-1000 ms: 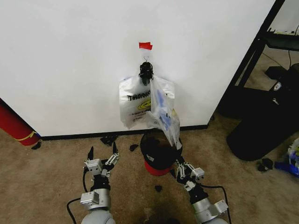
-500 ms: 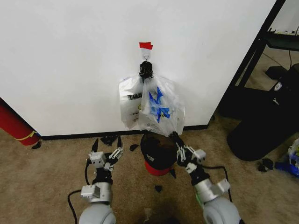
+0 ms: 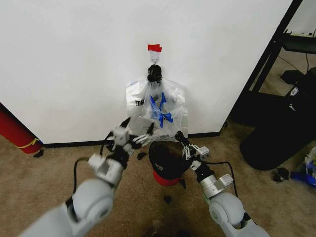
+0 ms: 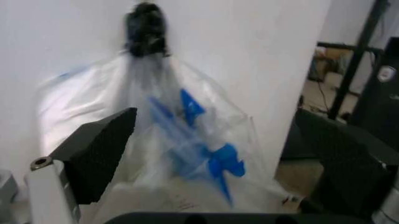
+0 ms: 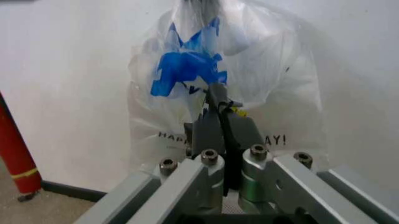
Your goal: Pick up the garbage bag from the wall and place it over the trash bin.
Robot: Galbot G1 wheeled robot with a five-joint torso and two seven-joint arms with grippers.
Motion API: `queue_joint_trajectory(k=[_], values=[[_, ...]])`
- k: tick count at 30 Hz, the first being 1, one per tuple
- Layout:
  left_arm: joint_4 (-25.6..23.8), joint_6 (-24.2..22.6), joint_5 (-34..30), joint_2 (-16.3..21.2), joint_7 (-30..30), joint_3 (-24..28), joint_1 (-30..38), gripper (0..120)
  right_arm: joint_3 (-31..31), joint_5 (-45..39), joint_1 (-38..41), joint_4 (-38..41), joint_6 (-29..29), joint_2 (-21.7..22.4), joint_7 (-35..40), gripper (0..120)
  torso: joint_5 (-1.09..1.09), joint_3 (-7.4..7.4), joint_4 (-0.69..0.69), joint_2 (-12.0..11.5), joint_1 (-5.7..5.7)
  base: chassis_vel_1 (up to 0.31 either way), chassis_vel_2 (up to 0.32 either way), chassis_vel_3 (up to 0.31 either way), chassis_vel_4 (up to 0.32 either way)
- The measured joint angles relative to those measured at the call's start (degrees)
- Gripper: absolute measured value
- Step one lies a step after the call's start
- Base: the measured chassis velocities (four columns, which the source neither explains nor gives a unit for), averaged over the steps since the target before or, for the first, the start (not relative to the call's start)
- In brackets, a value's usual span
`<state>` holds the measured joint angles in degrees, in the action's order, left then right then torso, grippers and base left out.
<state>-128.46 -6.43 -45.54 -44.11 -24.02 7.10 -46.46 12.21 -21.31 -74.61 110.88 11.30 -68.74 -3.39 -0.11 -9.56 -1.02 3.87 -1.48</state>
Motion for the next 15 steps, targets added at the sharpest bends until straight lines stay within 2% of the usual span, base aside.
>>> queue_joint_trajectory(k=[4, 7, 10, 15], values=[[0.1, -7.7, -7.6, 0.7, -3.0, 11.0, 15.1, 100, 0.2, 0.7, 0.3, -0.6, 0.0, -0.6, 0.3, 0, 0.02, 0.01, 0.0, 0.0, 0.0, 0.0, 0.0, 0.0, 0.0], [1.3, -12.8, -9.1, 1.4, -3.0, 18.0, 23.1, 100, 0.8, 0.8, 0.1, -0.6, 0.1, -0.7, 0.5, 0, 0.01, 0.01, 0.0, 0.0, 0.0, 0.0, 0.0, 0.0, 0.0], [2.3, -14.8, -9.1, 1.6, -1.9, 20.9, 26.6, 100, 1.3, 0.8, -0.2, -0.4, 0.1, -0.7, 0.5, 0, -0.01, 0.0, 0.04, 0.0, 0.0, 0.0, 0.0, 0.0, 0.0], [5.3, -18.7, -8.8, -0.2, -2.0, 23.9, 31.6, 100, 2.3, 0.7, -1.1, 0.1, 0.3, -0.6, 0.5, 0, -0.01, 0.01, -0.01, 0.0, 0.0, 0.0, 0.0, 0.0, 0.0]])
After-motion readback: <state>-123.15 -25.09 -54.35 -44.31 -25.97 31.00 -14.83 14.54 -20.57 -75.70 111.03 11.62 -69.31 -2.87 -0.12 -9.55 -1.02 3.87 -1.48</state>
